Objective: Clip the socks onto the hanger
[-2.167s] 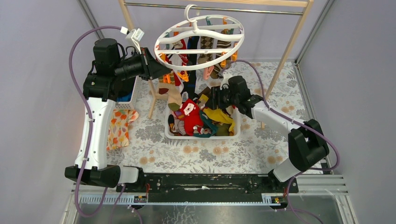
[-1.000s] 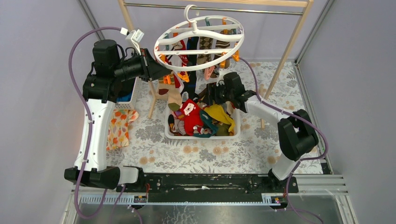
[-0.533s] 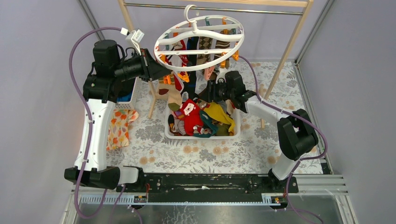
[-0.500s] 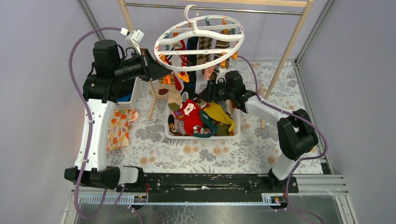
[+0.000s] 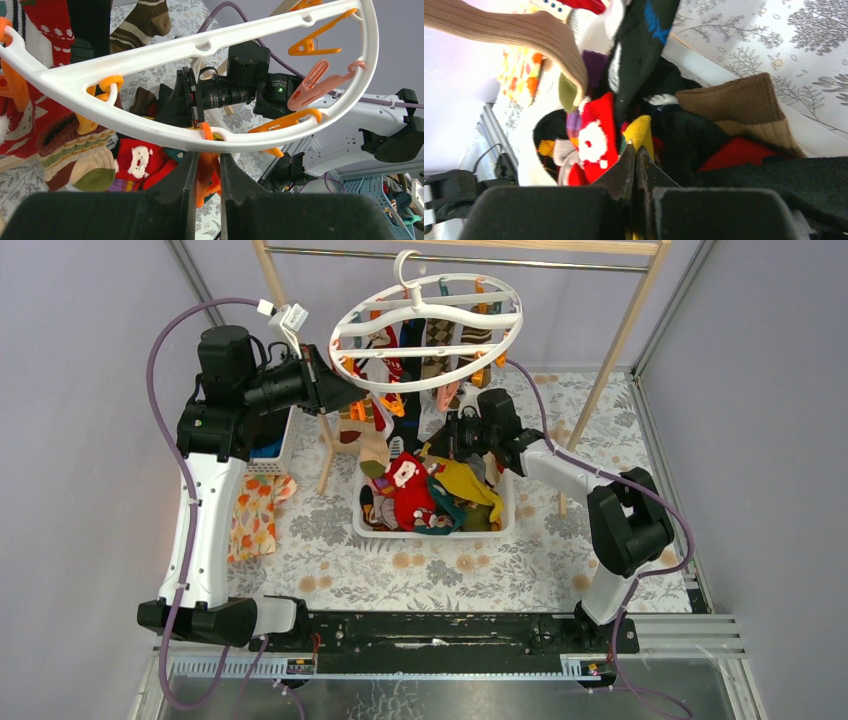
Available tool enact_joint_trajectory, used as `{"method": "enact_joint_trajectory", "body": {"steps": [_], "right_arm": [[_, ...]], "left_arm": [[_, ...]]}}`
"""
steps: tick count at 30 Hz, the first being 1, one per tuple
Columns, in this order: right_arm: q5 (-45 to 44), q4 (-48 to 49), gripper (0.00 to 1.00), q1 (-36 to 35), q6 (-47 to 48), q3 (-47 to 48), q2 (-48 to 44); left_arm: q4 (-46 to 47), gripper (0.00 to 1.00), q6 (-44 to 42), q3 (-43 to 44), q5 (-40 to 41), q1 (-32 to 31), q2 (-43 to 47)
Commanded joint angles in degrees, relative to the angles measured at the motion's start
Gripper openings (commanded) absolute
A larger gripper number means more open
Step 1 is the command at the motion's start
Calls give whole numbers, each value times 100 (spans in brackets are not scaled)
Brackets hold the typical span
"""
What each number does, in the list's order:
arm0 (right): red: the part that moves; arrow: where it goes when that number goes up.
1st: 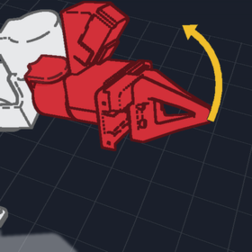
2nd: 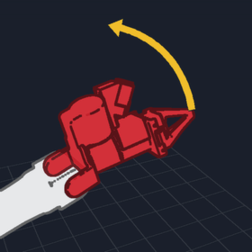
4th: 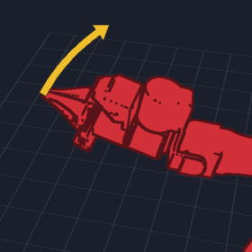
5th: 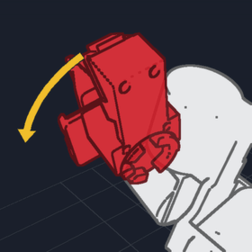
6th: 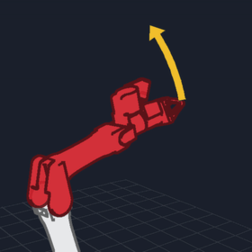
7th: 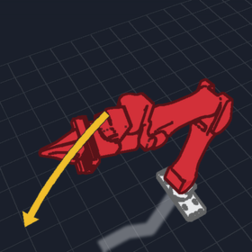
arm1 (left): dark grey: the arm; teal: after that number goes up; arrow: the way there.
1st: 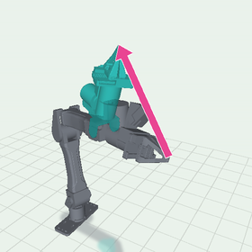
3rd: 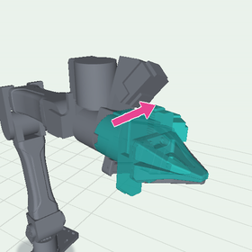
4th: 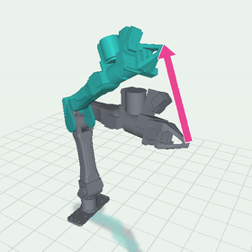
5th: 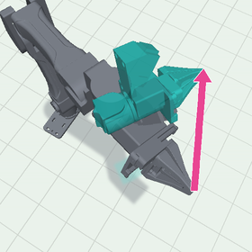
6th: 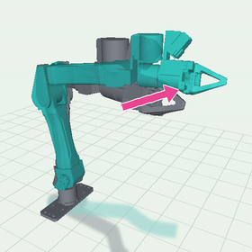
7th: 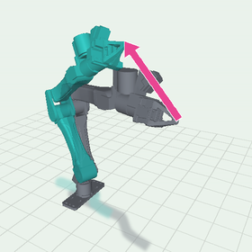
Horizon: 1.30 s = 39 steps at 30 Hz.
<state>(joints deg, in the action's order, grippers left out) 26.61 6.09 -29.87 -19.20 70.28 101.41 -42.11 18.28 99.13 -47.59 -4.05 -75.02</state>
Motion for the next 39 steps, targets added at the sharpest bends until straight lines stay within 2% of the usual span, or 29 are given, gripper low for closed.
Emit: {"method": "enact_joint_trajectory", "body": {"steps": [1,4,9,14,16,20,28,32,39], "right_arm": [[523,603,0,34,-466,47,-687],[882,1412,0,35,-1005,-338,-1250],[1466,3370,0,40,-2331,-1321,-2071],[1510,5876,0,-75,-3943,-2136,-2223],[1344,6687,0,-250,-4290,-2229,-2124],[900,7427,0,-751,-4426,-2170,-1883],[-241,9119,0,-1438,-4768,-2065,-946],[-461,9191,0,-1647,-4681,-1840,-569],[-465,9200,0,-1720,-4722,-1553,-483]], "left_arm": [[210,0,52,-40,-162,45,129],[369,0,215,-158,-353,45,143],[1045,0,811,-498,-846,45,171],[1852,0,1559,-811,-1249,45,170],[2415,0,2014,-1080,-1360,45,240],[3534,0,3019,-1605,-1600,45,357],[4727,0,3976,-2142,-1798,45,503],[4808,0,4058,-2187,-1844,45,504],[4951,0,4119,-2247,-1949,46,510]]}}
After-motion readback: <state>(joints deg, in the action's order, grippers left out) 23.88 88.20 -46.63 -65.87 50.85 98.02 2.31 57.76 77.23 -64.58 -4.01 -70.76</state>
